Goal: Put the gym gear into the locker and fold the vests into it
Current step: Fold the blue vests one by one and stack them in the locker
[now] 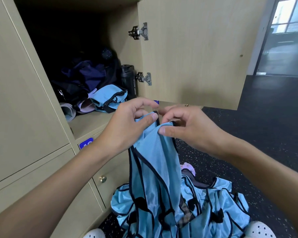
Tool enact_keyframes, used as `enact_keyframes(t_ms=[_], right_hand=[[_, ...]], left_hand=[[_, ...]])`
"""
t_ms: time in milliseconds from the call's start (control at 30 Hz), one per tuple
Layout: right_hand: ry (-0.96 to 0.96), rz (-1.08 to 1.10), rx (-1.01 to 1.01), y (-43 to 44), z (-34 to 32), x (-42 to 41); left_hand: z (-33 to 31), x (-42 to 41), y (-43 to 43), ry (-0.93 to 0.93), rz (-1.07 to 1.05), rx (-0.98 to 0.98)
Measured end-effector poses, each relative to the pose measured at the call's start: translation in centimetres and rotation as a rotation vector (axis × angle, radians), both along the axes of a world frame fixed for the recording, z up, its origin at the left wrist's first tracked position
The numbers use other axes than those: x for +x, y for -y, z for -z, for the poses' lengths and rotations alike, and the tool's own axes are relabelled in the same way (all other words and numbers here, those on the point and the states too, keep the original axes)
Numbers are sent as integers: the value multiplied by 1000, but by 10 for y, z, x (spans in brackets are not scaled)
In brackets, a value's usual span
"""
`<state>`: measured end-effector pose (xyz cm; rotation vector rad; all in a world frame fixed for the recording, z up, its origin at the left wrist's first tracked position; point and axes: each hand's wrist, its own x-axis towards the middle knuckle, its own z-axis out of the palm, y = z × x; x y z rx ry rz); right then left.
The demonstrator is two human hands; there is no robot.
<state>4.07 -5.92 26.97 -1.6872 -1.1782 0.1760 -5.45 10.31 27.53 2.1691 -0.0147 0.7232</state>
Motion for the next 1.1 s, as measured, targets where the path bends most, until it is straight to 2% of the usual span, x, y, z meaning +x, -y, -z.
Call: enact_keyframes(t_ms=[133, 300, 600, 700, 867, 1000, 1100], right_hand=[[-119, -59, 37, -2, 2, -2], [-157, -3, 57, -1, 1, -2], [-210, 153, 285, -1, -6, -4], [-171, 181, 331, -1, -10, -6], [-161, 203, 371, -1, -17, -8], [-149, 203, 354, -2, -21, -2], [-128, 195, 314, -3, -24, 5]], left_hand=[[-3, -4, 4, -18, 138, -68], [-3, -5, 1, -8, 143, -157], [-8, -17, 1, 18, 113, -43], [-10, -19, 2, -13, 68, 33], [-16, -19, 0, 20, 23, 42], [-22, -21, -3, 73, 6, -63], [-24, -17, -10, 135, -21, -227]])
